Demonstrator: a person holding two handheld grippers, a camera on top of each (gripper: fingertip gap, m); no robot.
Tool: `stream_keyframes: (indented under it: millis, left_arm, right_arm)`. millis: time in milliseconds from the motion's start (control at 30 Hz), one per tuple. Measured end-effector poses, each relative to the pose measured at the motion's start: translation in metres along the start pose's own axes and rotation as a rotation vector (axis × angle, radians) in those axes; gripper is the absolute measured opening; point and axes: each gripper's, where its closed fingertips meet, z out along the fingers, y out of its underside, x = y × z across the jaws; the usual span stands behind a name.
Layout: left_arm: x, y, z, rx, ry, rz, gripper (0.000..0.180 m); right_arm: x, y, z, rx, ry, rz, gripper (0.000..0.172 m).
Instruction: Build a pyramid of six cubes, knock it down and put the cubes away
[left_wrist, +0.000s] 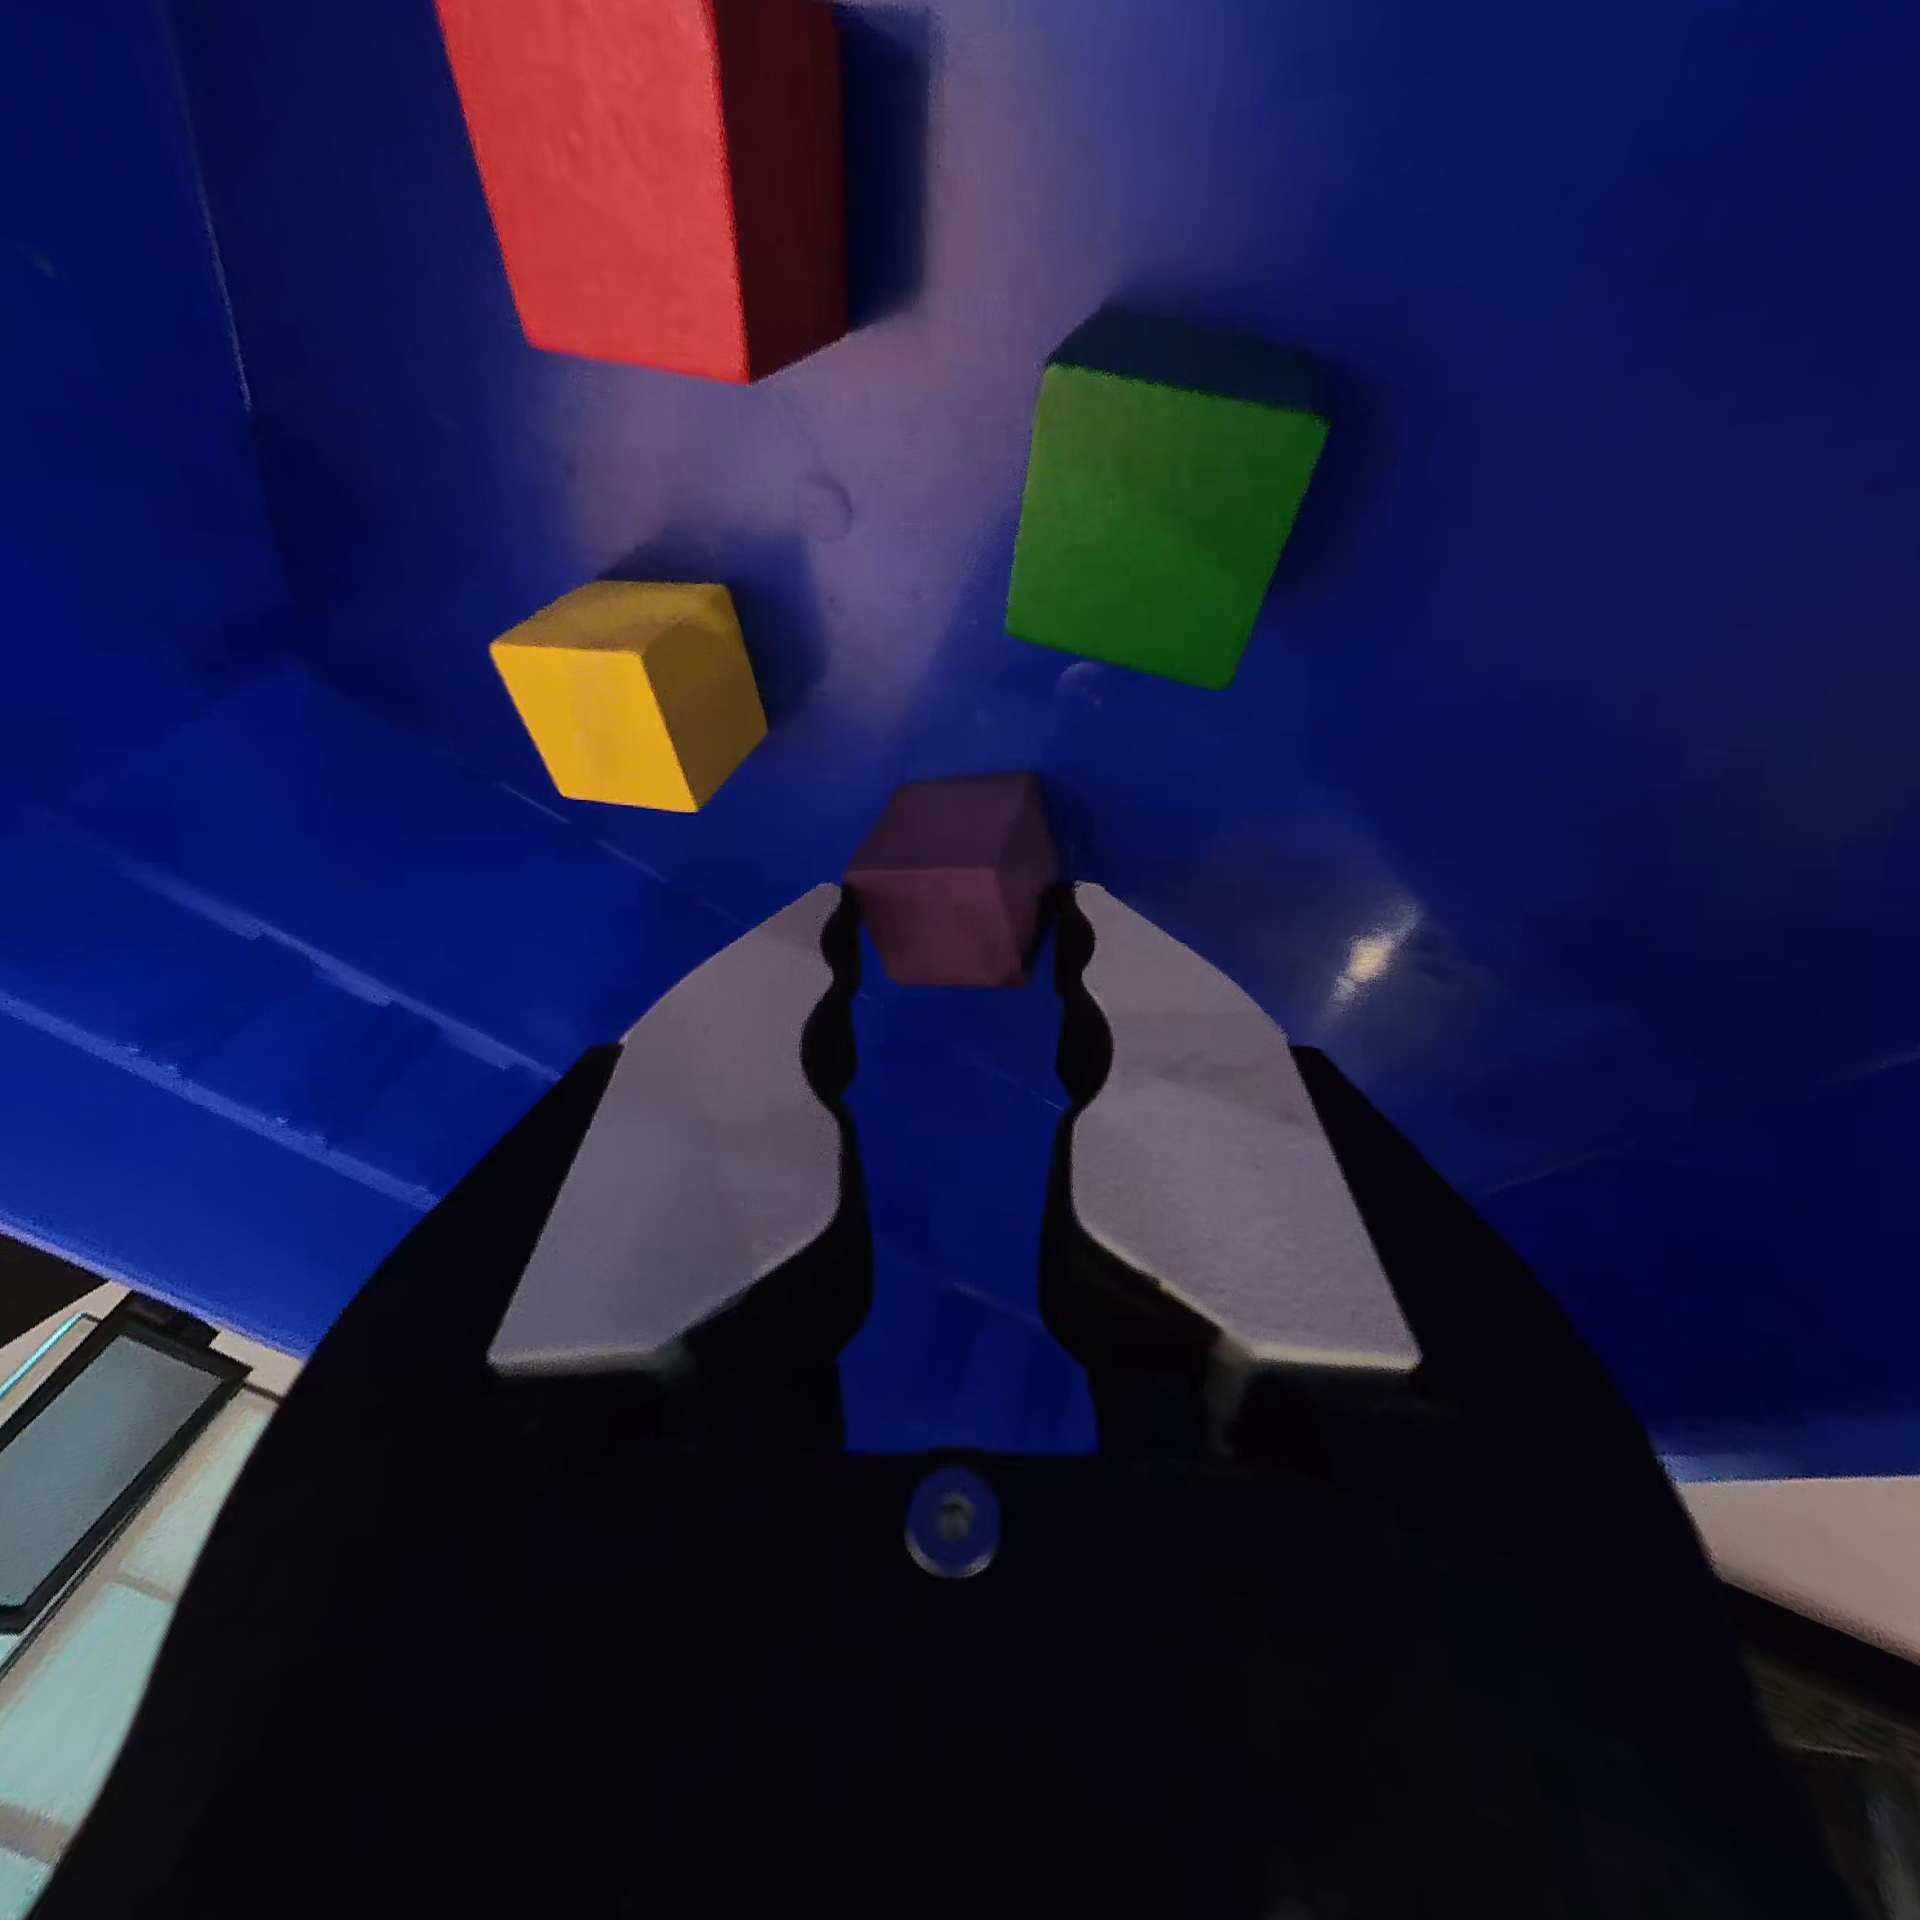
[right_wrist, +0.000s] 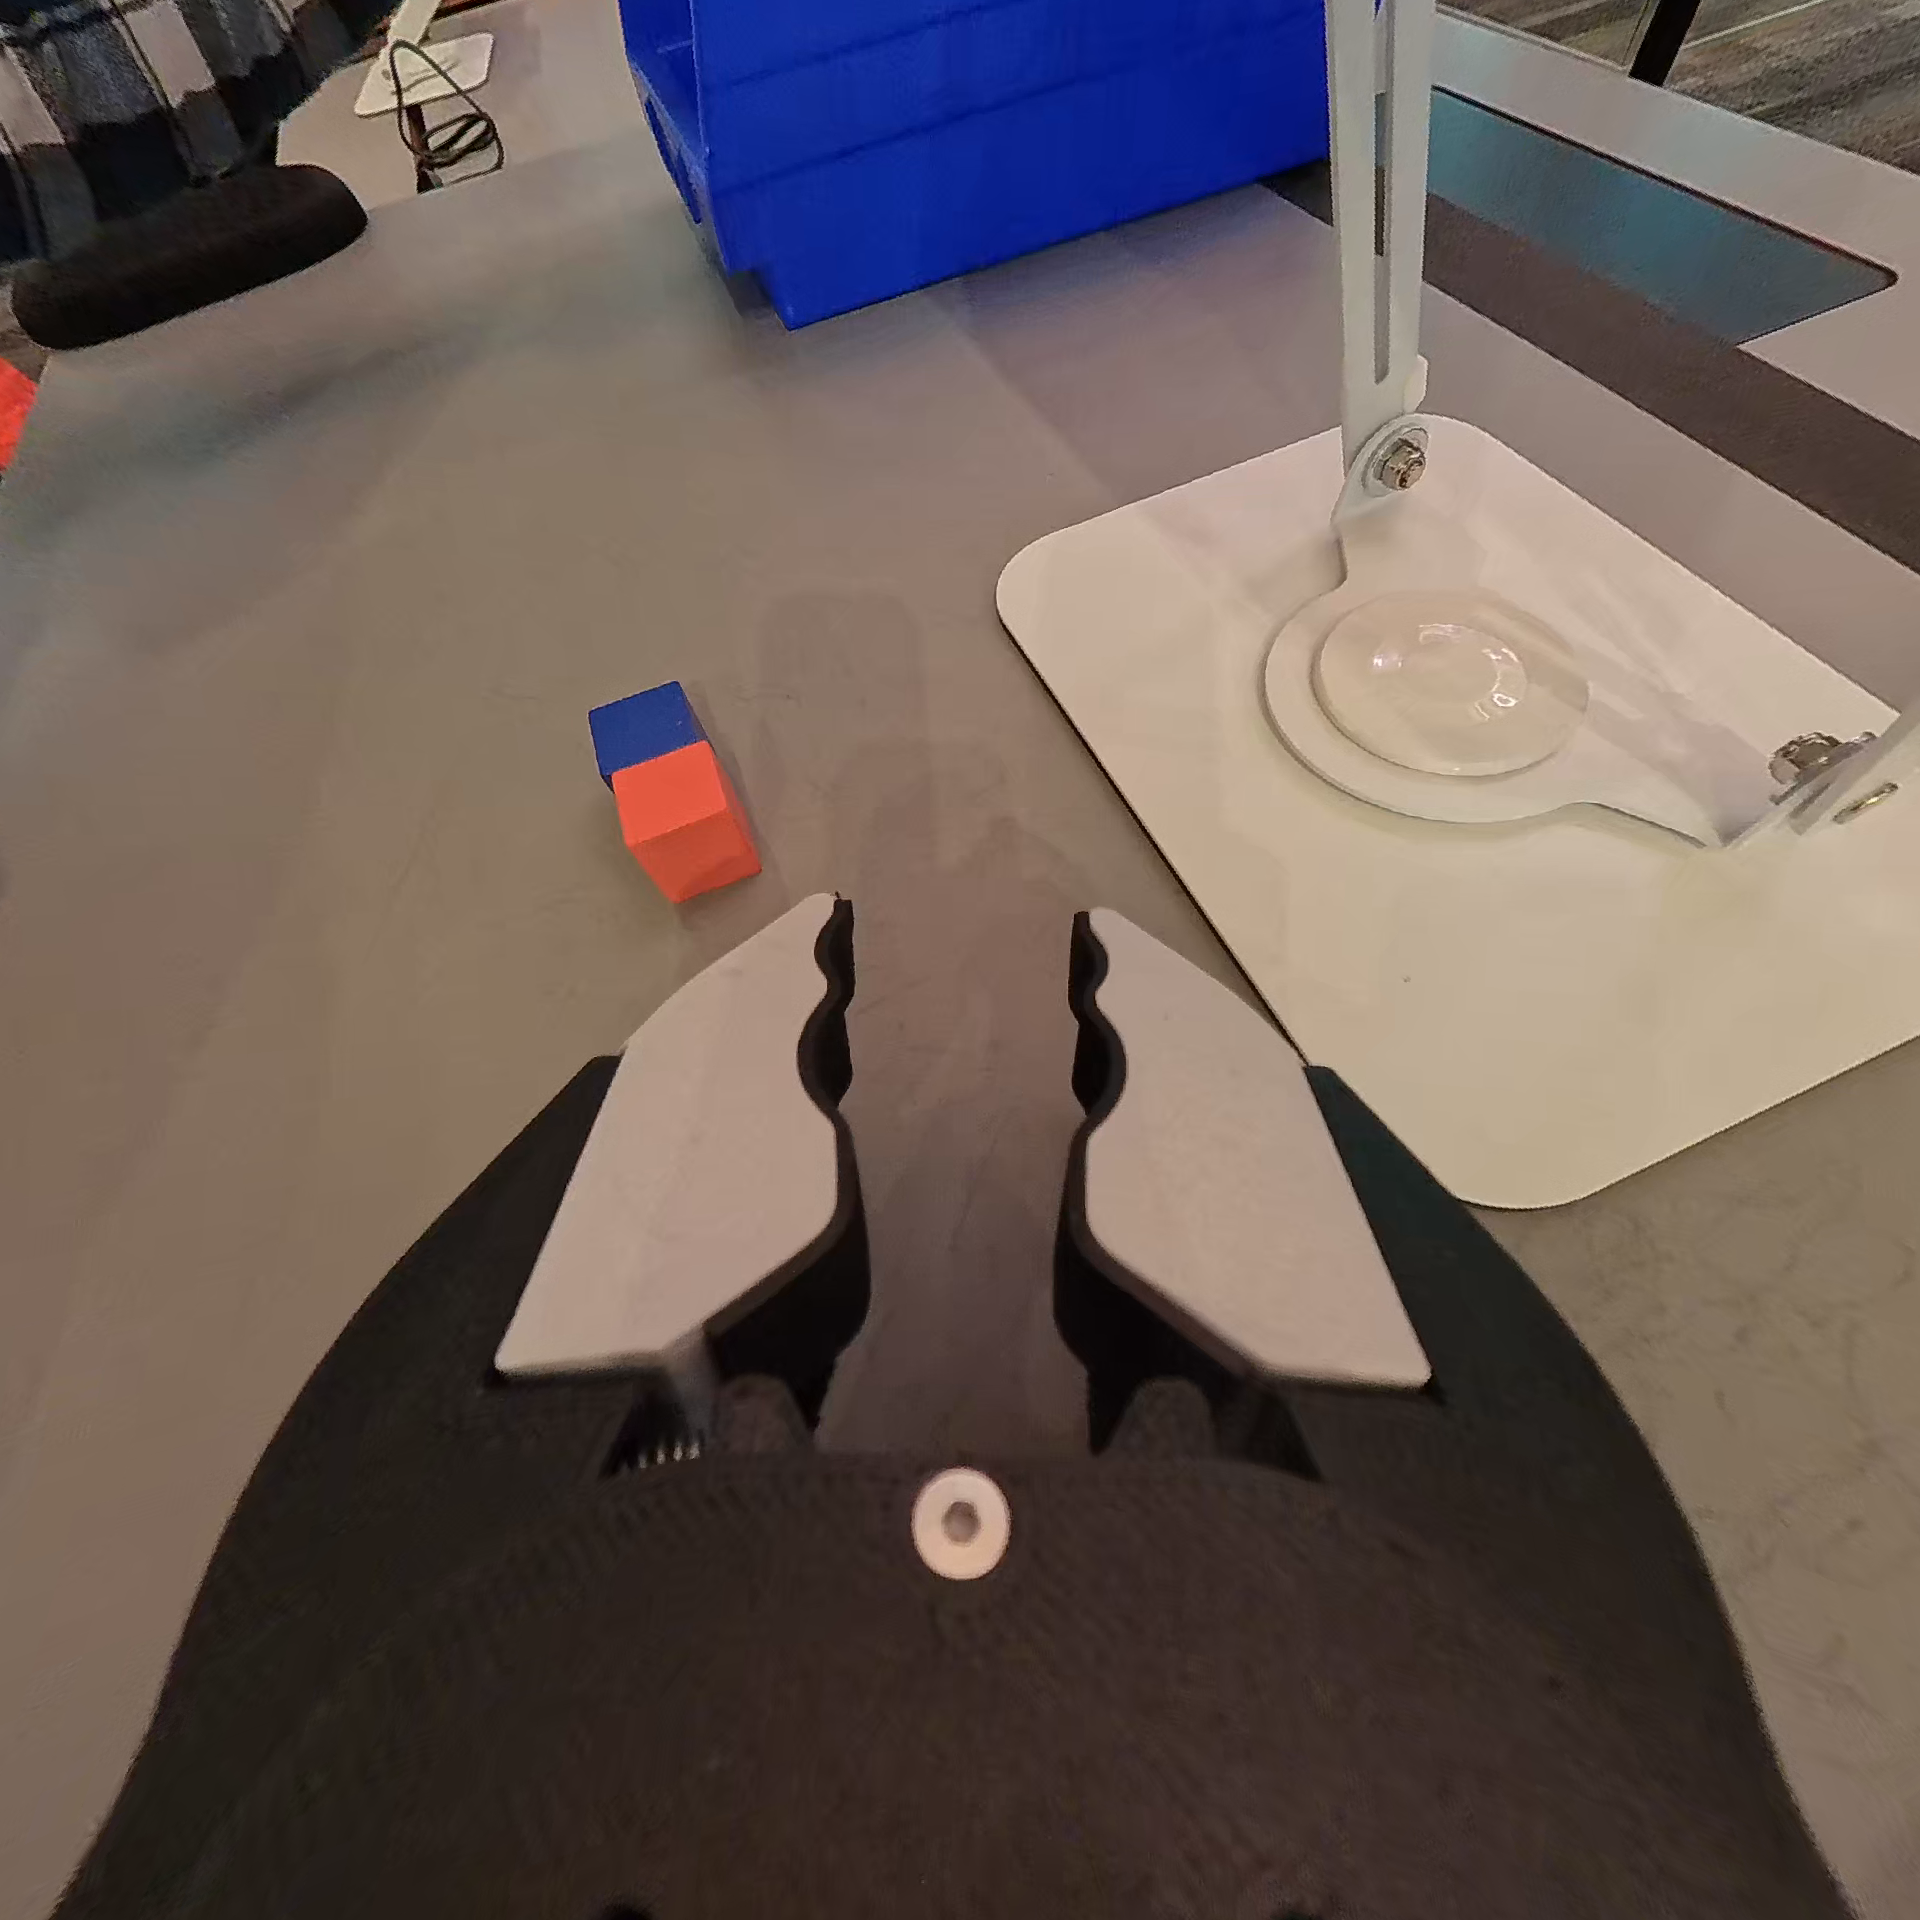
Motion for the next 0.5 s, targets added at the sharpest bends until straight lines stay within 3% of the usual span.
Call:
stream_keyframes:
  millis: [133,267,367,500]
  left_arm:
    - [-0.002,0.007,-0.009,0.015,-0.043,-0.031,0.032]
    - [0.021,0.017,-0.056,0.137,-0.078,-0.063,0.031]
    - [0.062,0.020,-0.102,0.246,-0.109,-0.037,0.031]
    - [0.142,-0.008,-0.151,0.434,-0.099,0.049,0.030]
  right_arm:
    - [0.000,0.000,0.000,0.000,-0.001,-0.002,0.040]
    - [-0.001,0.000,0.000,-0.002,-0.002,-0.003,0.040]
    - [-0.001,0.001,0.001,-0.007,-0.001,-0.009,0.040]
    - [-0.002,0.003,0.002,-0.022,0.002,-0.022,0.039]
